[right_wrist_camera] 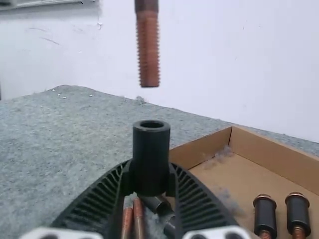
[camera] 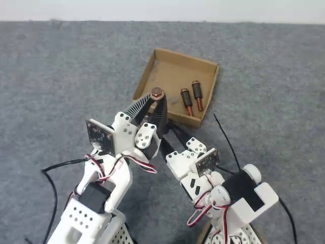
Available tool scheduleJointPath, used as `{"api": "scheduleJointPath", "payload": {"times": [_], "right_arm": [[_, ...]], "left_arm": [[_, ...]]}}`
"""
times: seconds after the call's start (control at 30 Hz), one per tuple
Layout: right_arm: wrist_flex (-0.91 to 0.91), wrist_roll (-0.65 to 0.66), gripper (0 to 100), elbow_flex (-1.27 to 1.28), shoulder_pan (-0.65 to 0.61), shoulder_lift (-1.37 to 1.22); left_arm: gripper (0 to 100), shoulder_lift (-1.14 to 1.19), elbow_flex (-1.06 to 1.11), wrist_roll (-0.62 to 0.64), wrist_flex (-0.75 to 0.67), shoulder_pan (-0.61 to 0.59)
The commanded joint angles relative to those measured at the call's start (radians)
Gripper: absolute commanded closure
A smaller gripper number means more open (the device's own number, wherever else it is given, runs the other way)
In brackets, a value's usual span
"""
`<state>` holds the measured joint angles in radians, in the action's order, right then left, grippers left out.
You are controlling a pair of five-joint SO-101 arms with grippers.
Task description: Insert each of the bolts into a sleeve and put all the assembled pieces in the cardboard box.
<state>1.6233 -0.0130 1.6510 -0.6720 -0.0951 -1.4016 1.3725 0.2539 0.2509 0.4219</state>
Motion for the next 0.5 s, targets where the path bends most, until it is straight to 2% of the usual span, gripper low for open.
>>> {"api": "scheduleJointPath", "payload": {"times": [0.0, 0.33, 0.47], "right_arm": [[-0.002, -0.008, 99.2, 0.018, 0.001, -0.001], [-0.002, -0.008, 99.2, 0.018, 0.002, -0.001], [-0.002, -0.008, 99.2, 0.018, 0.002, -0.001]], "left_arm": [[99, -0.031, -0.005, 0.000, -0.037, 0.005], [99, -0.031, 0.056, 0.000, -0.040, 0.005], [99, -0.031, 0.111, -0.002, -0.118, 0.002]]}}
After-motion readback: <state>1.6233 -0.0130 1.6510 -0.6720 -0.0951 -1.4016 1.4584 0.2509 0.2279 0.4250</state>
